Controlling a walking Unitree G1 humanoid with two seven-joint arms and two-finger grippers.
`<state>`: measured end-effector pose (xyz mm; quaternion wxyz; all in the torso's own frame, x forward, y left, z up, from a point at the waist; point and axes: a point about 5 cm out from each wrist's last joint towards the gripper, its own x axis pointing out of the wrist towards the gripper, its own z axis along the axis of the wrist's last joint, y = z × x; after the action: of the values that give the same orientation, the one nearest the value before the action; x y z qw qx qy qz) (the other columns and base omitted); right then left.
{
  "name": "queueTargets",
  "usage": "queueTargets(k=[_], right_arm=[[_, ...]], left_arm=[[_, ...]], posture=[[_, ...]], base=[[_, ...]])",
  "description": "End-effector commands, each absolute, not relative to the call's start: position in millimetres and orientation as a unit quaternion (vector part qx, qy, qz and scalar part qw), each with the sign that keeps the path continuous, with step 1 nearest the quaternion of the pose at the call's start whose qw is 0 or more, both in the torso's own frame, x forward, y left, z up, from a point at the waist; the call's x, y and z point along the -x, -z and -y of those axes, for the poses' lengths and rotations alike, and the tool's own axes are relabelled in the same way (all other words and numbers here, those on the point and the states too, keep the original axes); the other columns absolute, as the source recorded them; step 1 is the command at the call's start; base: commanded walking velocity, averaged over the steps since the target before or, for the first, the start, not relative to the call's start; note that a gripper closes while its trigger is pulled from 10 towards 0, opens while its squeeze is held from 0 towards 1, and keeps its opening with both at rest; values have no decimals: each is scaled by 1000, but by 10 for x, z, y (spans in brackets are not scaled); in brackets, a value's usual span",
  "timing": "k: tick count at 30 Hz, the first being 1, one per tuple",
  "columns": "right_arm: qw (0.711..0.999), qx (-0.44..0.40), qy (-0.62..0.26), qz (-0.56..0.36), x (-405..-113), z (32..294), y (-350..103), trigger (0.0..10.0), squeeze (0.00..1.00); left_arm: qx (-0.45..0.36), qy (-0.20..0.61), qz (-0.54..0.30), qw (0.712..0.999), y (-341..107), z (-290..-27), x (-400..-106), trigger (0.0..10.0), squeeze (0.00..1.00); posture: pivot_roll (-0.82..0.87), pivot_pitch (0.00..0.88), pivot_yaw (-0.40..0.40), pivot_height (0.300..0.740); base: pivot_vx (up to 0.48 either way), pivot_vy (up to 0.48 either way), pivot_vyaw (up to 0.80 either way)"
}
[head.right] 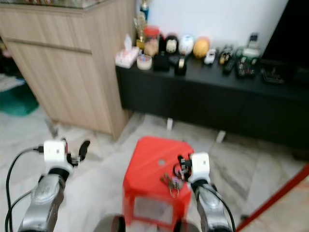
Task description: Hang keys on a hook
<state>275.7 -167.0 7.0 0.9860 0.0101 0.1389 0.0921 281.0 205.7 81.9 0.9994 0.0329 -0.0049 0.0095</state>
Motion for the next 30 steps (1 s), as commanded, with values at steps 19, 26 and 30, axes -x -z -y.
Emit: queueTargets(k=[19,26,30], right_arm=[[974,4,-127,-186,-2747,1659,-10,10000,0],[976,1,-116,-187,-2736,1678,-4,10000,0],[976,0,-115,-186,-2740,1678,-9,10000,0]], left_arm=[[-22,17,-18,999,-744,-1941,-2797,10000,0],[-16,16,-24,999,-727,-1937,-2788,10000,0],[-17,18,-23,999,-732,-1934,-2794,10000,0]], posture=[[77,0,-58,614],[77,0,-57,614],[77,0,-57,614]], base=[[0,0,0],[0,274,0],[0,480,0]])
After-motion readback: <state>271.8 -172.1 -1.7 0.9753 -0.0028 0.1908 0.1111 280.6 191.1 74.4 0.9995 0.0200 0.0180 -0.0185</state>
